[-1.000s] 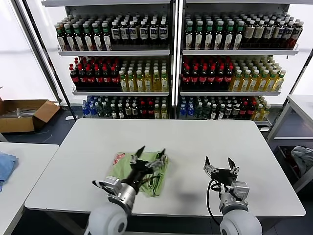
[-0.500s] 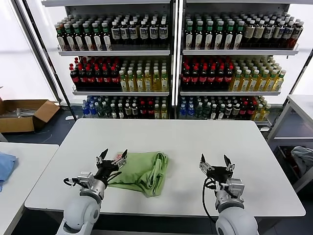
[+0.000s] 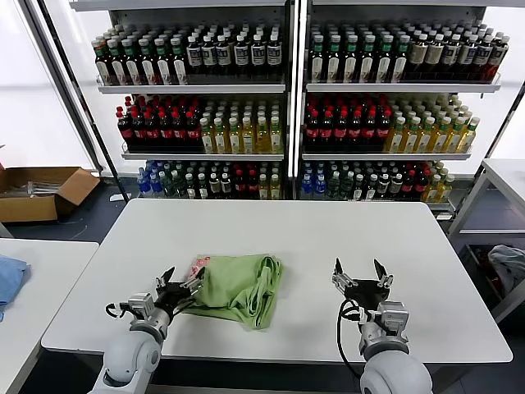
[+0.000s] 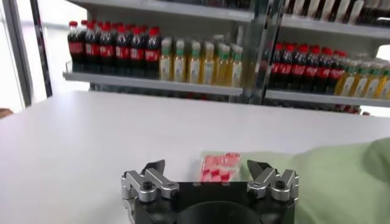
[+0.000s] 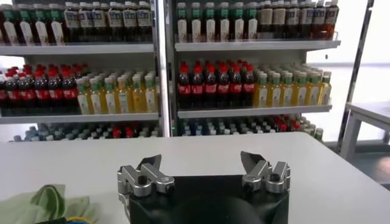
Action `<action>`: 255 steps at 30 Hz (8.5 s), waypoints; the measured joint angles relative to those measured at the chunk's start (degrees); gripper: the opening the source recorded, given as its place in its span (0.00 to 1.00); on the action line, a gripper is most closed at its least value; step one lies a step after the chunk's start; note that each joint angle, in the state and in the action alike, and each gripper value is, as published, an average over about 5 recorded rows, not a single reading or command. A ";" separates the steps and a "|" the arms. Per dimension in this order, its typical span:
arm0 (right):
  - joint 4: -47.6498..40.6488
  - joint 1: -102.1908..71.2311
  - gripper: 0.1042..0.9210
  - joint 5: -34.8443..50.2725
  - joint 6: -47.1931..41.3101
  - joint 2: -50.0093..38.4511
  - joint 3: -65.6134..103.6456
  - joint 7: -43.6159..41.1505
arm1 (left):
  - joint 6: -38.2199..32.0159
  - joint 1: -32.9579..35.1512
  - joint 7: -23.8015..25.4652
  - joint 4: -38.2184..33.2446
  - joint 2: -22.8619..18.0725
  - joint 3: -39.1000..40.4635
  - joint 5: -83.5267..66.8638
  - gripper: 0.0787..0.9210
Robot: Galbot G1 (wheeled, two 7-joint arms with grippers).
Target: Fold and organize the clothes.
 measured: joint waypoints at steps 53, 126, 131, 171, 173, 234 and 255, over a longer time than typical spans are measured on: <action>-3.31 2.99 0.88 -0.32 1.78 0.07 -0.90 -0.42 | -0.67 1.24 5.26 1.75 12.88 -15.13 -6.37 0.05; -15.19 8.09 0.82 20.90 -1.91 4.02 -1.01 7.57 | 1.81 -9.87 -10.55 -5.42 -9.04 22.44 6.26 0.88; -18.55 10.03 0.66 22.88 -2.09 4.12 -1.99 8.06 | 1.83 -8.37 -10.97 -6.42 -6.41 19.45 7.08 0.88; -20.97 11.97 0.18 12.09 -2.66 -10.48 -0.02 -1.39 | 2.39 -1.22 -13.01 -12.00 -4.26 11.71 8.05 0.88; -19.93 11.32 0.26 10.39 -2.34 -10.40 0.44 -1.82 | 2.39 -0.80 -13.02 -12.19 -4.50 11.62 8.20 0.88; -17.60 18.24 0.88 6.23 1.18 0.33 -8.33 -0.45 | 1.98 7.37 -12.87 -15.70 -7.16 9.50 9.69 0.88; -33.51 24.26 0.88 3.73 1.64 4.23 -12.59 -1.39 | 2.49 7.42 -12.88 -14.92 -6.99 9.22 9.37 0.88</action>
